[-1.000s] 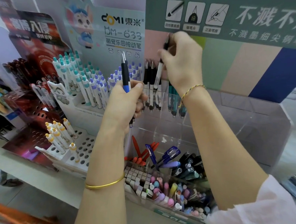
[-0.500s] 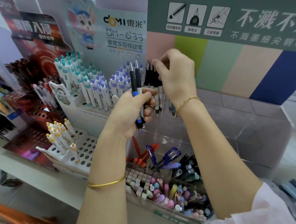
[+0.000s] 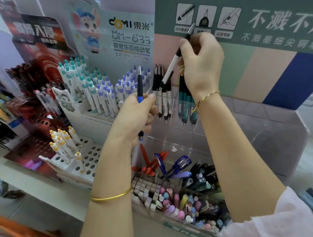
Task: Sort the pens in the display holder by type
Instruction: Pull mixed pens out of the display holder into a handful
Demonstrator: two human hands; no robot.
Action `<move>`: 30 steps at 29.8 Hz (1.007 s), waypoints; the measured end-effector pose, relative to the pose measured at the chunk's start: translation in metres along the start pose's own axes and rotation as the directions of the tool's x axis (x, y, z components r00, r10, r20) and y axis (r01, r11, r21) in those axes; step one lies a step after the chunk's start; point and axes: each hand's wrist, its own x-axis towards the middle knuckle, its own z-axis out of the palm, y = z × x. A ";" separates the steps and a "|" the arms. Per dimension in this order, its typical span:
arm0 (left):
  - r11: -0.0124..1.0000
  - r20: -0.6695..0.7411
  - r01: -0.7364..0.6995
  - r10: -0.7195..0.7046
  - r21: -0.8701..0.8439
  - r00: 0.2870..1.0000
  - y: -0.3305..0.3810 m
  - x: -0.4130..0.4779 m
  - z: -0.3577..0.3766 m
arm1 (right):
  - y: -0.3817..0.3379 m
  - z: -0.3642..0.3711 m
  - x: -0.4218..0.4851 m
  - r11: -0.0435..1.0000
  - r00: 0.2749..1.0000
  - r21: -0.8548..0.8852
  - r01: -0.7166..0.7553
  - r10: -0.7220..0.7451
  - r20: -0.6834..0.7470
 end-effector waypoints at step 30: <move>0.997 -0.041 -0.037 0.039 0.071 0.998 -0.005 -0.005 0.009 | -0.007 -0.001 -0.001 0.988 0.996 -0.130 0.084 -0.082 0.015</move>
